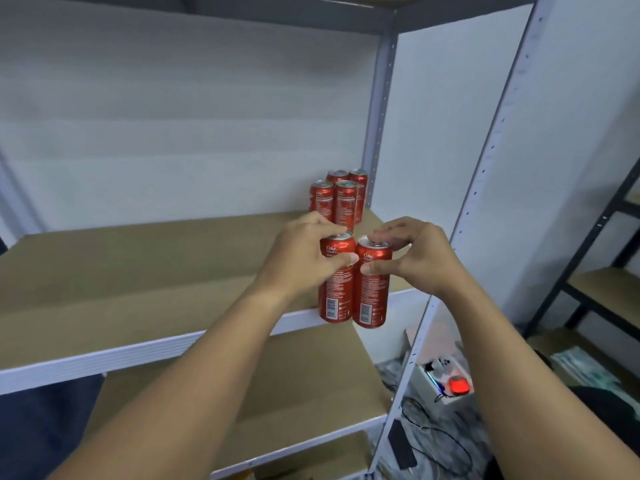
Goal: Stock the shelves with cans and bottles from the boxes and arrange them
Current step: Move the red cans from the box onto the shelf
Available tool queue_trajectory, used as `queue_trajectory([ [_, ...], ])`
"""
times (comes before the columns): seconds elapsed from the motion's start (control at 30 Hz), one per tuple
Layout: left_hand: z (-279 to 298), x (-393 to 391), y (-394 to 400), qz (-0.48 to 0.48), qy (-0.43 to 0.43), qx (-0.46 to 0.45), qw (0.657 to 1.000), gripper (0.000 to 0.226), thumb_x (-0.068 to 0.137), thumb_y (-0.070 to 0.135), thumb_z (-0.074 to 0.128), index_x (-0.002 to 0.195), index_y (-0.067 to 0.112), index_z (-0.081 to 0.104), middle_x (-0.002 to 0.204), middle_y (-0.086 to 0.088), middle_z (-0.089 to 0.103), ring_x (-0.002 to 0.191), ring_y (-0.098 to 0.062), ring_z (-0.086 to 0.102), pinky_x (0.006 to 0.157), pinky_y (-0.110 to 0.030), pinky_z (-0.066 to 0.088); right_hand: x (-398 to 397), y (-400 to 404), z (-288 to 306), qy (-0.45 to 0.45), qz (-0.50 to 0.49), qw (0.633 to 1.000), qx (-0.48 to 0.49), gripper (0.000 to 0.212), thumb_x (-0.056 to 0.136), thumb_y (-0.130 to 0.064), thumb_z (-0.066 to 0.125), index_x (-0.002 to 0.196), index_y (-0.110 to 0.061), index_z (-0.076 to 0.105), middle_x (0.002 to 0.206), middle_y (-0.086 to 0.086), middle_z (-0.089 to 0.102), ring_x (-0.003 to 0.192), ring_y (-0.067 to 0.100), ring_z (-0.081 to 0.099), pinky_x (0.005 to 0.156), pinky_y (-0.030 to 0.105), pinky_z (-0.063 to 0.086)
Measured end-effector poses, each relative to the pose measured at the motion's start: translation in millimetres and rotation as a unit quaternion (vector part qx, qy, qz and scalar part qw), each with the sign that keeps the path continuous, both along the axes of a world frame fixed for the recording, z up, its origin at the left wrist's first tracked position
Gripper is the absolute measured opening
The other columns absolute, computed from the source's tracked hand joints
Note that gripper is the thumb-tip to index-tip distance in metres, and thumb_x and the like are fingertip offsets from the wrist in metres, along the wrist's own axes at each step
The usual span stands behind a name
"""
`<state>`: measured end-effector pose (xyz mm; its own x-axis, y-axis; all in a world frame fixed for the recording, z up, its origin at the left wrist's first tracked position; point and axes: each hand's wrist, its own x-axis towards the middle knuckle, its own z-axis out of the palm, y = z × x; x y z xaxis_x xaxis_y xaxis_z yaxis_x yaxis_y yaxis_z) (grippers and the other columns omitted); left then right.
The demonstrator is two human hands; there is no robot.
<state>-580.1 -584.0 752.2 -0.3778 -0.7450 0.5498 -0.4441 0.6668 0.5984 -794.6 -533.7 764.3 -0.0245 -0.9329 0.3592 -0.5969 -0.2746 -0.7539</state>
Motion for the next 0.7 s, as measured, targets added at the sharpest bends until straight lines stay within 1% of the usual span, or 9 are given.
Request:
queue_trajectory([
  [0.13, 16, -27, -22, 0.015, 0.013, -0.027, 0.999, 0.046, 0.078, 0.030, 0.089, 0.119, 0.017, 0.076, 0.111, 0.003, 0.067, 0.101, -0.013, 0.066, 0.093, -0.037, 0.056, -19, -21, 13, 0.001, -0.019, 0.999, -0.028, 0.048, 0.060, -0.021, 0.096, 0.103, -0.031, 0.076, 0.111, -0.017, 0.062, 0.092, -0.001, 0.062, 0.063, 0.001, 0.044],
  [0.23, 14, -47, -40, 0.037, 0.016, -0.032, 0.999, 0.048, 0.078, 0.031, 0.088, 0.122, 0.016, 0.075, 0.114, 0.003, 0.066, 0.104, -0.014, 0.065, 0.098, -0.037, 0.054, -33, -41, 11, 0.008, -0.039, 0.998, -0.038, 0.051, 0.061, -0.023, 0.096, 0.108, -0.027, 0.077, 0.111, -0.021, 0.061, 0.096, 0.001, 0.062, 0.069, 0.002, 0.044],
  [0.33, 3, -67, -56, 0.063, 0.022, -0.039, 0.997, 0.051, 0.077, 0.031, 0.089, 0.124, 0.014, 0.075, 0.116, 0.003, 0.066, 0.109, -0.013, 0.063, 0.102, -0.035, 0.051, -45, -57, 3, -0.007, -0.054, 0.998, -0.043, 0.053, 0.061, -0.020, 0.095, 0.110, -0.024, 0.075, 0.104, -0.027, 0.060, 0.094, -0.009, 0.060, 0.072, -0.002, 0.041],
  [0.4, -5, -79, -65, 0.070, 0.031, -0.039, 0.996, 0.053, 0.077, 0.029, 0.089, 0.125, 0.012, 0.074, 0.117, 0.003, 0.067, 0.112, -0.013, 0.063, 0.104, -0.033, 0.049, -53, -68, -4, -0.025, -0.056, 0.997, -0.045, 0.052, 0.062, -0.015, 0.095, 0.108, -0.025, 0.075, 0.102, -0.027, 0.060, 0.089, -0.017, 0.059, 0.074, -0.004, 0.040],
  [0.47, -11, -88, -73, 0.074, 0.035, -0.032, 0.996, 0.055, 0.077, 0.029, 0.089, 0.127, 0.012, 0.073, 0.119, 0.003, 0.067, 0.114, -0.013, 0.062, 0.106, -0.031, 0.048, -60, -79, -13, -0.034, -0.055, 0.997, -0.048, 0.050, 0.063, -0.012, 0.094, 0.108, -0.025, 0.075, 0.104, -0.024, 0.061, 0.091, -0.021, 0.057, 0.075, -0.003, 0.041],
  [0.5, -14, -92, -77, 0.076, 0.035, -0.030, 0.996, 0.056, 0.076, 0.030, 0.090, 0.127, 0.012, 0.073, 0.119, 0.004, 0.067, 0.114, -0.012, 0.062, 0.106, -0.030, 0.048, -63, -85, -17, -0.039, -0.056, 0.997, -0.047, 0.050, 0.065, -0.011, 0.093, 0.111, -0.022, 0.075, 0.108, -0.020, 0.061, 0.094, -0.019, 0.057, 0.077, -0.002, 0.043],
  [0.57, -20, -99, -86, 0.080, 0.034, -0.025, 0.996, 0.057, 0.075, 0.030, 0.090, 0.127, 0.013, 0.073, 0.120, 0.005, 0.068, 0.115, -0.011, 0.062, 0.106, -0.029, 0.048, -70, -96, -22, -0.053, -0.054, 0.996, -0.042, 0.053, 0.068, -0.011, 0.091, 0.117, -0.018, 0.074, 0.115, -0.015, 0.061, 0.102, -0.007, 0.058, 0.080, 0.002, 0.048],
  [0.63, -25, -104, -93, 0.084, 0.040, -0.022, 0.995, 0.056, 0.075, 0.028, 0.091, 0.126, 0.012, 0.073, 0.120, 0.004, 0.068, 0.115, -0.011, 0.062, 0.106, -0.027, 0.048, -75, -107, -26, -0.061, -0.045, 0.997, -0.036, 0.052, 0.071, -0.010, 0.089, 0.120, -0.018, 0.073, 0.117, -0.016, 0.060, 0.109, 0.003, 0.058, 0.084, 0.008, 0.050],
  [0.7, -28, -110, -101, 0.090, 0.057, -0.021, 0.994, 0.055, 0.074, 0.027, 0.091, 0.124, 0.012, 0.074, 0.121, 0.004, 0.069, 0.116, -0.011, 0.063, 0.106, -0.027, 0.048, -78, -117, -28, -0.056, -0.033, 0.997, -0.033, 0.050, 0.075, -0.008, 0.086, 0.121, -0.019, 0.072, 0.117, -0.019, 0.057, 0.114, 0.005, 0.056, 0.092, 0.015, 0.050],
])
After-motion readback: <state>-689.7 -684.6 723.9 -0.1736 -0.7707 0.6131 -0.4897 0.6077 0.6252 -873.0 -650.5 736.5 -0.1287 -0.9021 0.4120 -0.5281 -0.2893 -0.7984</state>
